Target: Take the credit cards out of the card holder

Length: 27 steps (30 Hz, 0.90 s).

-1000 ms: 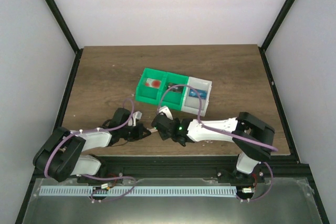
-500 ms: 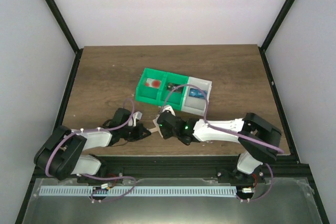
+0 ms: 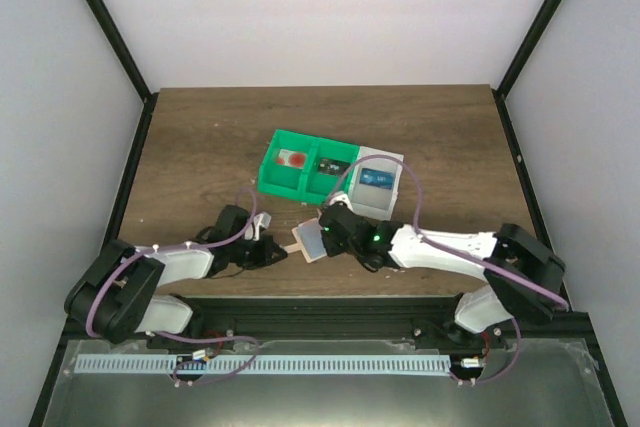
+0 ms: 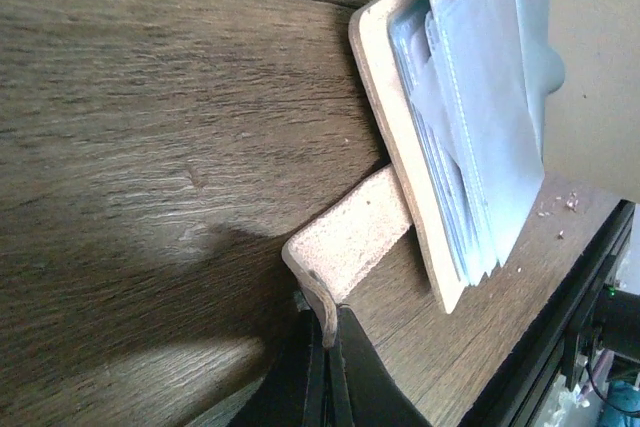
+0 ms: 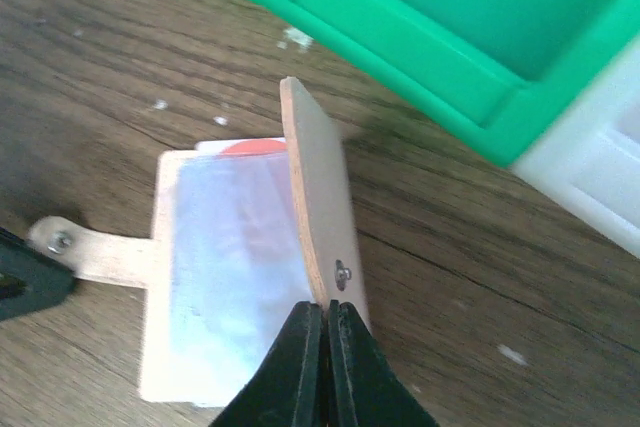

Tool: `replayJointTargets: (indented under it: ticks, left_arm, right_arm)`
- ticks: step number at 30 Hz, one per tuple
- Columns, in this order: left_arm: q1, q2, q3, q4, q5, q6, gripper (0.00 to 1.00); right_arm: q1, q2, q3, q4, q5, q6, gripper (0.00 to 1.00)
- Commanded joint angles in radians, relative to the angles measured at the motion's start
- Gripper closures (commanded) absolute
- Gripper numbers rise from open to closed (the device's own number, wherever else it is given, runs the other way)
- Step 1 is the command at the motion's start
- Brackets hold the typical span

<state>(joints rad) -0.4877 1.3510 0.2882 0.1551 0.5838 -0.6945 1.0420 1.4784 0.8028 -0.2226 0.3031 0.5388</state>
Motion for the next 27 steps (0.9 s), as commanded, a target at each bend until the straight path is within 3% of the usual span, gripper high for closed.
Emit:
replayJointTargets:
  ticks: [1, 5, 13, 16, 27]
  left_arm:
    - [0.0, -0.01, 0.024, -0.051, -0.001, 0.033, 1.0]
    - [0.0, -0.006, 0.027, -0.044, 0.01, 0.028, 1.0]
    - [0.001, 0.018, 0.029, -0.01, 0.063, 0.023, 1.0]
    - [0.001, 0.024, 0.031, -0.002, 0.065, 0.02, 1.0]
    - [0.0, 0.029, 0.045, 0.02, 0.083, 0.013, 1.0]
  right_arm:
    - [-0.036, -0.091, -0.069, -0.068, -0.002, 0.022, 0.99]
    - [-0.082, -0.137, -0.127, -0.091, -0.012, 0.043, 0.81]
    - [-0.116, -0.152, -0.196, -0.07, -0.005, 0.042, 0.69]
    - [-0.119, -0.132, -0.219, -0.039, -0.005, 0.049, 0.57]
    - [-0.12, -0.053, -0.194, -0.07, 0.007, 0.08, 0.55]
